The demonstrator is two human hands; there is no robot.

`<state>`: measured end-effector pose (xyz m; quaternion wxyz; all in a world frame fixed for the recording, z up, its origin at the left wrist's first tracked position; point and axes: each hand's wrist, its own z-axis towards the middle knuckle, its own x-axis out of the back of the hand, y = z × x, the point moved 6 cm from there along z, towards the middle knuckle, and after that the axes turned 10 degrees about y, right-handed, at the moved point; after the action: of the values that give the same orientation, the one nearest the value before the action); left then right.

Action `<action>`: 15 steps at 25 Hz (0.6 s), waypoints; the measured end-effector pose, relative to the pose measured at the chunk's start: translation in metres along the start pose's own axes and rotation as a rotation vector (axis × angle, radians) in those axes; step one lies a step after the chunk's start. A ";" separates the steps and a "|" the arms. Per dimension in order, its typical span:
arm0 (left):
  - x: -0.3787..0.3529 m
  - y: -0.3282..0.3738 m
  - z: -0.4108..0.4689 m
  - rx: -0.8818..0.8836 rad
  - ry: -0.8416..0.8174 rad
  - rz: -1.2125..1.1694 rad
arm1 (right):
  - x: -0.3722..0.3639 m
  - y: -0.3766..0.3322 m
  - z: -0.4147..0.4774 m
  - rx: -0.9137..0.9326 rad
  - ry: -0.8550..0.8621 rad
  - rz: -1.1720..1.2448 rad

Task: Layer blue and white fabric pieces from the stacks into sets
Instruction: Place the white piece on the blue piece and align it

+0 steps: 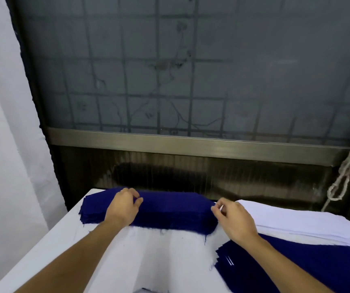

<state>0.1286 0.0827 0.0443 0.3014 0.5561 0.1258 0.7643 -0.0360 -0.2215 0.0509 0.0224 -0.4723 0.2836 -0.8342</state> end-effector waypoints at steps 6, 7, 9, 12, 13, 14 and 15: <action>-0.033 -0.012 0.027 0.010 -0.076 0.118 | -0.041 -0.019 0.041 0.067 -0.046 -0.028; -0.037 -0.011 0.029 0.026 -0.081 0.090 | -0.046 -0.022 0.045 0.080 -0.041 -0.030; -0.042 -0.009 0.029 -0.006 -0.113 0.113 | -0.056 -0.027 0.048 0.124 -0.036 -0.050; -0.042 -0.002 0.026 -0.144 -0.113 0.244 | -0.068 -0.032 0.046 0.195 -0.042 -0.108; -0.043 -0.001 0.025 -0.210 -0.104 0.293 | -0.072 -0.035 0.046 0.219 -0.043 -0.123; -0.045 -0.001 0.023 -0.271 -0.101 0.322 | -0.075 -0.038 0.045 0.243 -0.047 -0.132; -0.047 -0.003 0.021 -0.324 -0.114 0.326 | -0.079 -0.042 0.045 0.263 -0.057 -0.133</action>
<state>0.1585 0.0535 0.0134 0.2658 0.5559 -0.1073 0.7803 0.0534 -0.1826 0.0283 0.0369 -0.5065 0.1392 -0.8501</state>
